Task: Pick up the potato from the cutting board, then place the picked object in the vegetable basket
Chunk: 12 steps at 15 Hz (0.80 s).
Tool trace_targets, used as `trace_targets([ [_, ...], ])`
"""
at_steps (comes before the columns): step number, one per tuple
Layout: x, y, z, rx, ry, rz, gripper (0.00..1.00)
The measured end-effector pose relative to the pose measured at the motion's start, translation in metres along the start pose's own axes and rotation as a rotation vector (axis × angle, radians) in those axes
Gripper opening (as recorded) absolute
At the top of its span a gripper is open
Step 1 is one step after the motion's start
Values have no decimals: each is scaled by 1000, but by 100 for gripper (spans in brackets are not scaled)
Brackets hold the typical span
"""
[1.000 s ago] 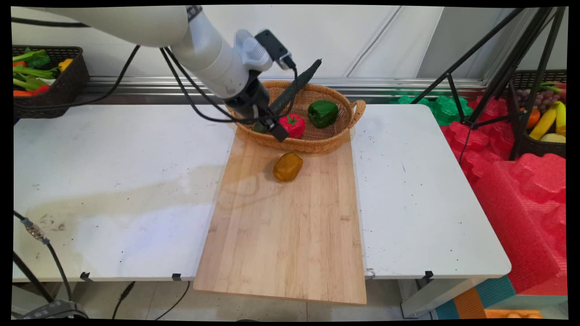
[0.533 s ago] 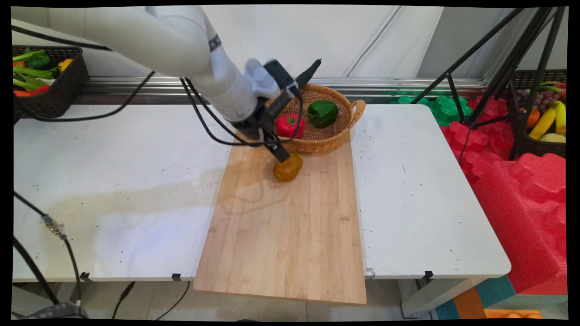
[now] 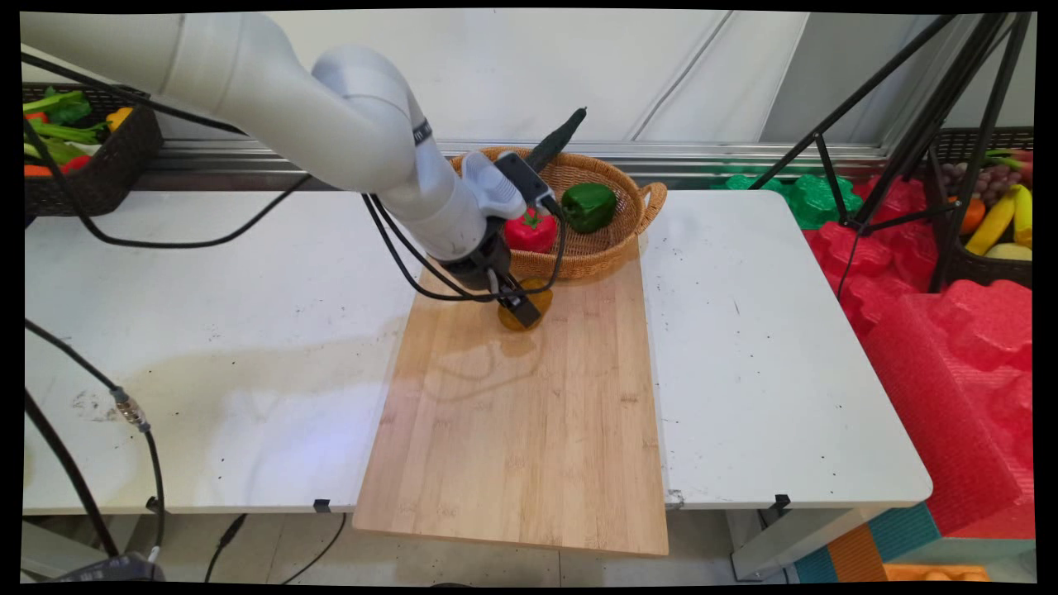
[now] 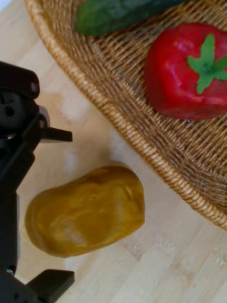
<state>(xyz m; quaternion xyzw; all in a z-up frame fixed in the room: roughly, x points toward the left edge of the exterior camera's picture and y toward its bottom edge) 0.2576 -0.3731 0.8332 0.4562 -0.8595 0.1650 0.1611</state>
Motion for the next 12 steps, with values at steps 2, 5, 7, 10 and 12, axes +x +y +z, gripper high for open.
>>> trace_targets([
  [2, -1, 4, 10, -5, -2, -12, 100],
  [5, 1, 7, 22, -9, 0, -29, 100],
  [7, 1, 8, 27, -12, 2, -41, 0],
  [10, -3, 9, 30, -10, 3, -52, 0],
  [12, -6, 9, 25, 2, -2, -33, 0],
])
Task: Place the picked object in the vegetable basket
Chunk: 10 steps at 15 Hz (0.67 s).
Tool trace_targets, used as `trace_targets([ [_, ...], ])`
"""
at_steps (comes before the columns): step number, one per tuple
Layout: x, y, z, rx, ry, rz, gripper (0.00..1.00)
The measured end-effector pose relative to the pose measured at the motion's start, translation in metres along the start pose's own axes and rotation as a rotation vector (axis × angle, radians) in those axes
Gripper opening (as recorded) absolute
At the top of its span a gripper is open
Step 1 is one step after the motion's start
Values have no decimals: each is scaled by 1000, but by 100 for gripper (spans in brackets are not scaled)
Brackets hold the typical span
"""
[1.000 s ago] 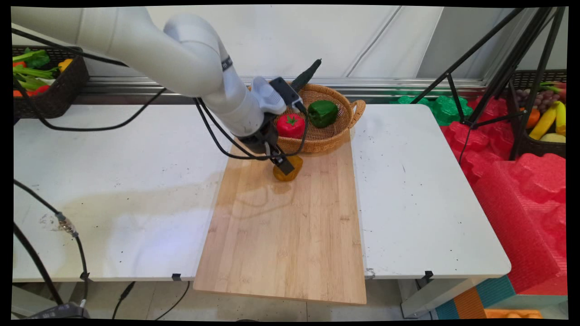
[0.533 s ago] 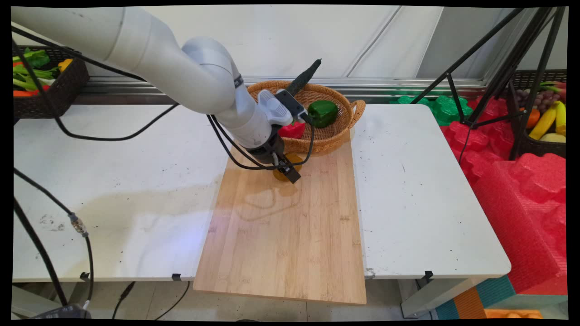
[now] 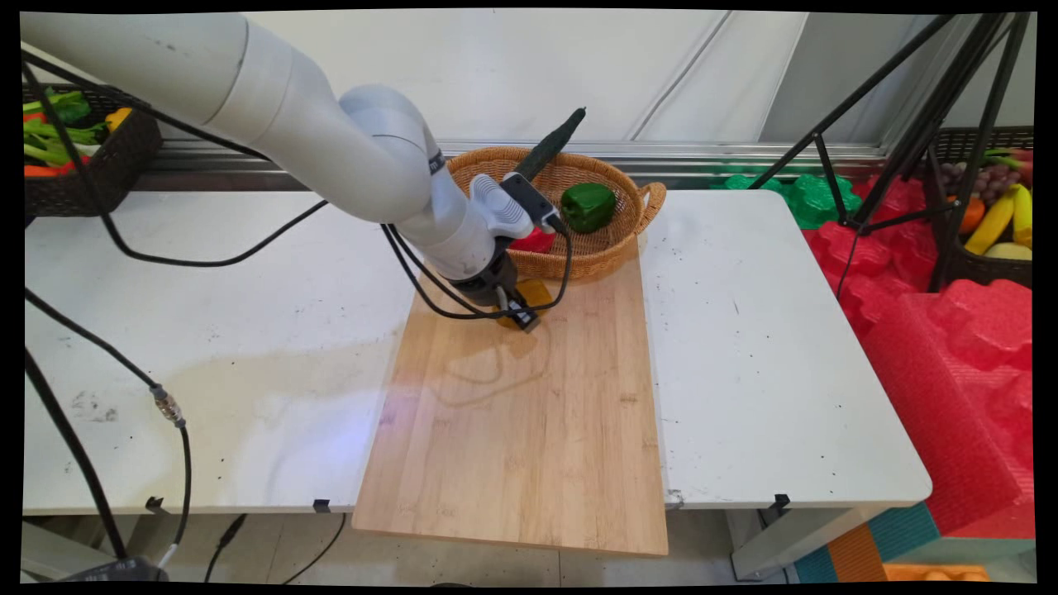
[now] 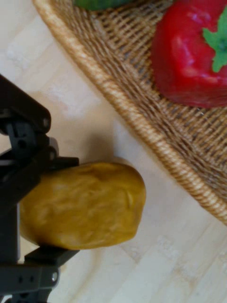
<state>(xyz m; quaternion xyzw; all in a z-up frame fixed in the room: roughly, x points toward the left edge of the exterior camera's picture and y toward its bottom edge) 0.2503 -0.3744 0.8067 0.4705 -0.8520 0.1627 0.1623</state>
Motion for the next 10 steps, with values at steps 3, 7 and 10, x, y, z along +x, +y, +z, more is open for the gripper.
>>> trace_targets([
  [3, -4, -2, -16, 15, -8, 43, 0],
  [7, 1, -7, -63, 19, 22, 115, 0],
  [10, 12, -17, -95, 16, 72, 120, 0],
])
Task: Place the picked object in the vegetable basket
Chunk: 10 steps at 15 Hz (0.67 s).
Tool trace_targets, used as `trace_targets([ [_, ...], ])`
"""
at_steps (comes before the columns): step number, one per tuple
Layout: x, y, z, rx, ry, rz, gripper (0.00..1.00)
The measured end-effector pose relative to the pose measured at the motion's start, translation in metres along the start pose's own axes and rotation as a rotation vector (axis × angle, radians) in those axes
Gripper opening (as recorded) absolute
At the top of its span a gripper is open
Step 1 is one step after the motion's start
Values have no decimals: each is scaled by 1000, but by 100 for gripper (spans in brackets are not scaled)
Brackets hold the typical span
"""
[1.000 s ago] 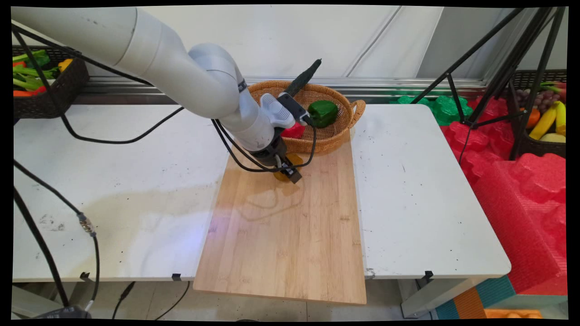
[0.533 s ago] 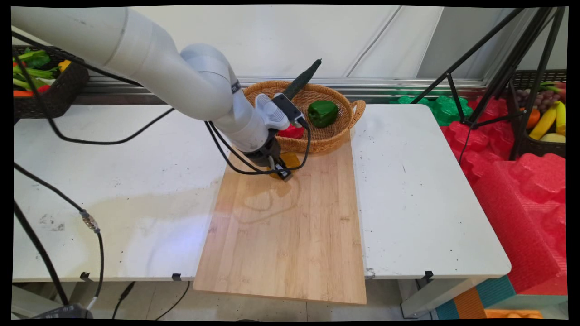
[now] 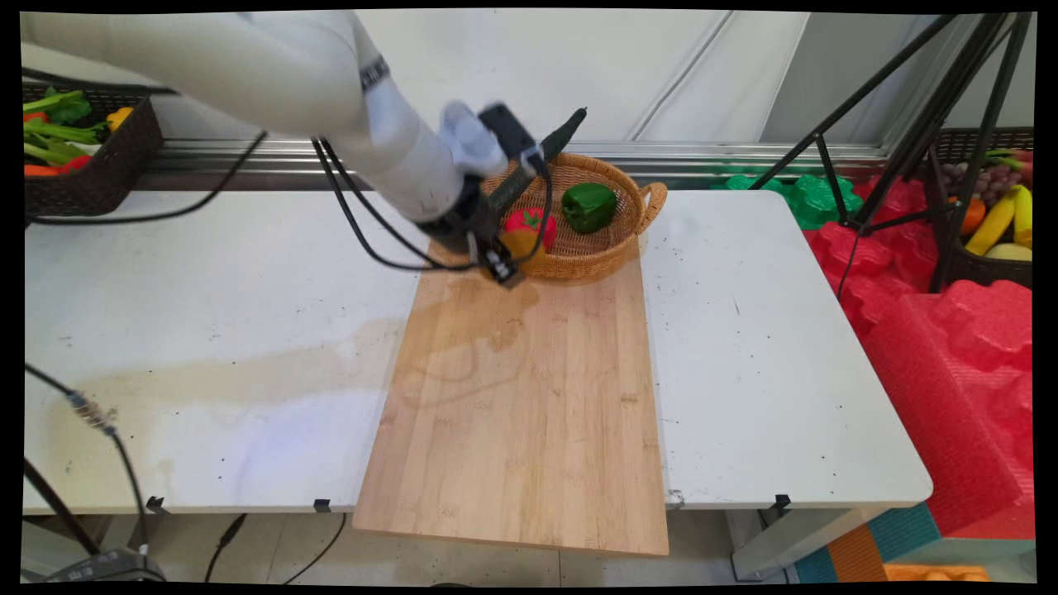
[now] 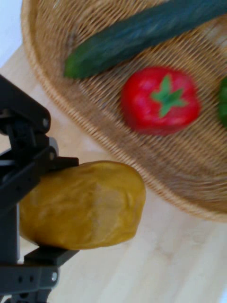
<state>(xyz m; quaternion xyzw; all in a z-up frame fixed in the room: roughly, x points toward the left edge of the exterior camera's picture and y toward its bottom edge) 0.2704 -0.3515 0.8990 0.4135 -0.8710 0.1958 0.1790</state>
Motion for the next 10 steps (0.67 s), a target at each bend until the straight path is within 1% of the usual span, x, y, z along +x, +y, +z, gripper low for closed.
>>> trace_targets([
  [3, 19, -18, -26, 16, 67, -21, 0],
  [5, 31, -29, -35, 29, 105, -39, 0],
  [8, 50, -37, -32, 41, 136, -37, 0],
  [10, 63, -37, -20, 41, 143, -17, 0],
])
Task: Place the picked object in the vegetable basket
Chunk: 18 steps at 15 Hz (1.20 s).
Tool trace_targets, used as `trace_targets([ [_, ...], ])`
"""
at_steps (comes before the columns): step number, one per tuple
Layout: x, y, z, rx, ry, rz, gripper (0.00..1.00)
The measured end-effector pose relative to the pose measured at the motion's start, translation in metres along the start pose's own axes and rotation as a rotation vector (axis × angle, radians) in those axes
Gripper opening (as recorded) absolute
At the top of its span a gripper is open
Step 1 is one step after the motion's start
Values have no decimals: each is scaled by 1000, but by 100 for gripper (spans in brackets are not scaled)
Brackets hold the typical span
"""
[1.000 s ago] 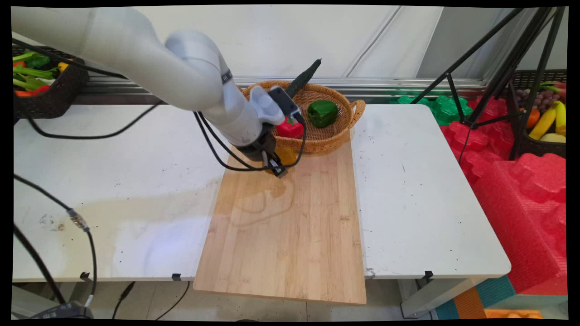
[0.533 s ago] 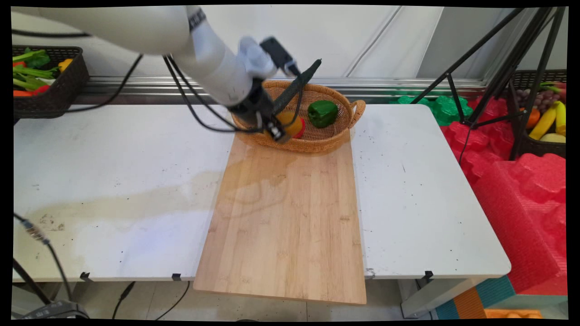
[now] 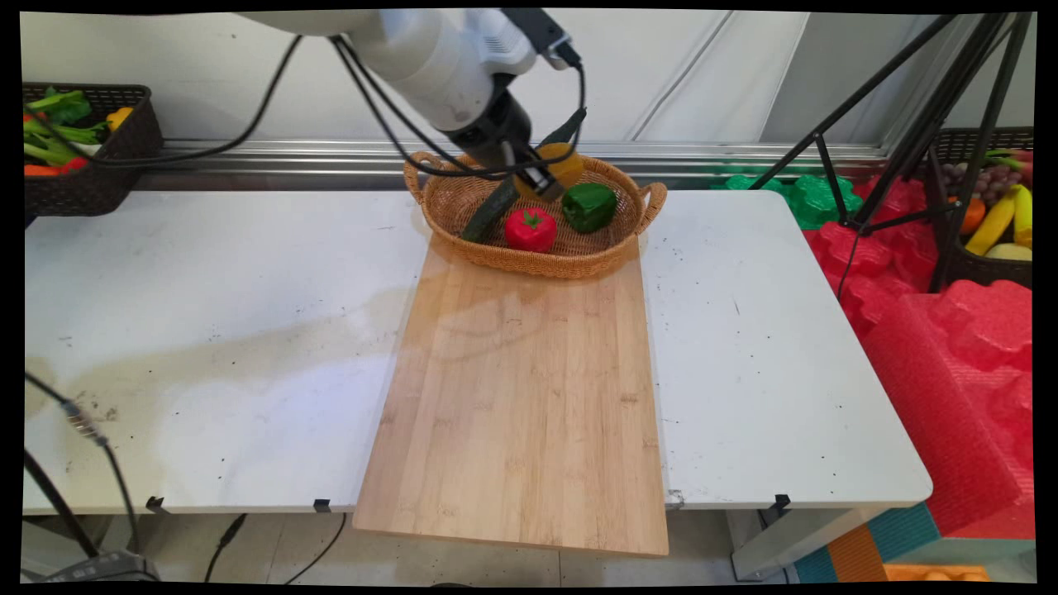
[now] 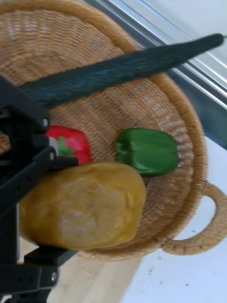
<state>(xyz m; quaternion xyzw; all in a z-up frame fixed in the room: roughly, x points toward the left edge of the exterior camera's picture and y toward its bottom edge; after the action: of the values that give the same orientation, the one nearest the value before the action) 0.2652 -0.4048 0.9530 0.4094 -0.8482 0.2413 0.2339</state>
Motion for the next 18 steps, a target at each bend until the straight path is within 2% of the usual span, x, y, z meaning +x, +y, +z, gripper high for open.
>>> trace_targets([
  [6, 20, 10, 69, -16, -44, 33, 0],
  [12, 29, 5, 129, -24, -92, 56, 0],
  [18, 28, 1, 165, -48, -139, 86, 0],
])
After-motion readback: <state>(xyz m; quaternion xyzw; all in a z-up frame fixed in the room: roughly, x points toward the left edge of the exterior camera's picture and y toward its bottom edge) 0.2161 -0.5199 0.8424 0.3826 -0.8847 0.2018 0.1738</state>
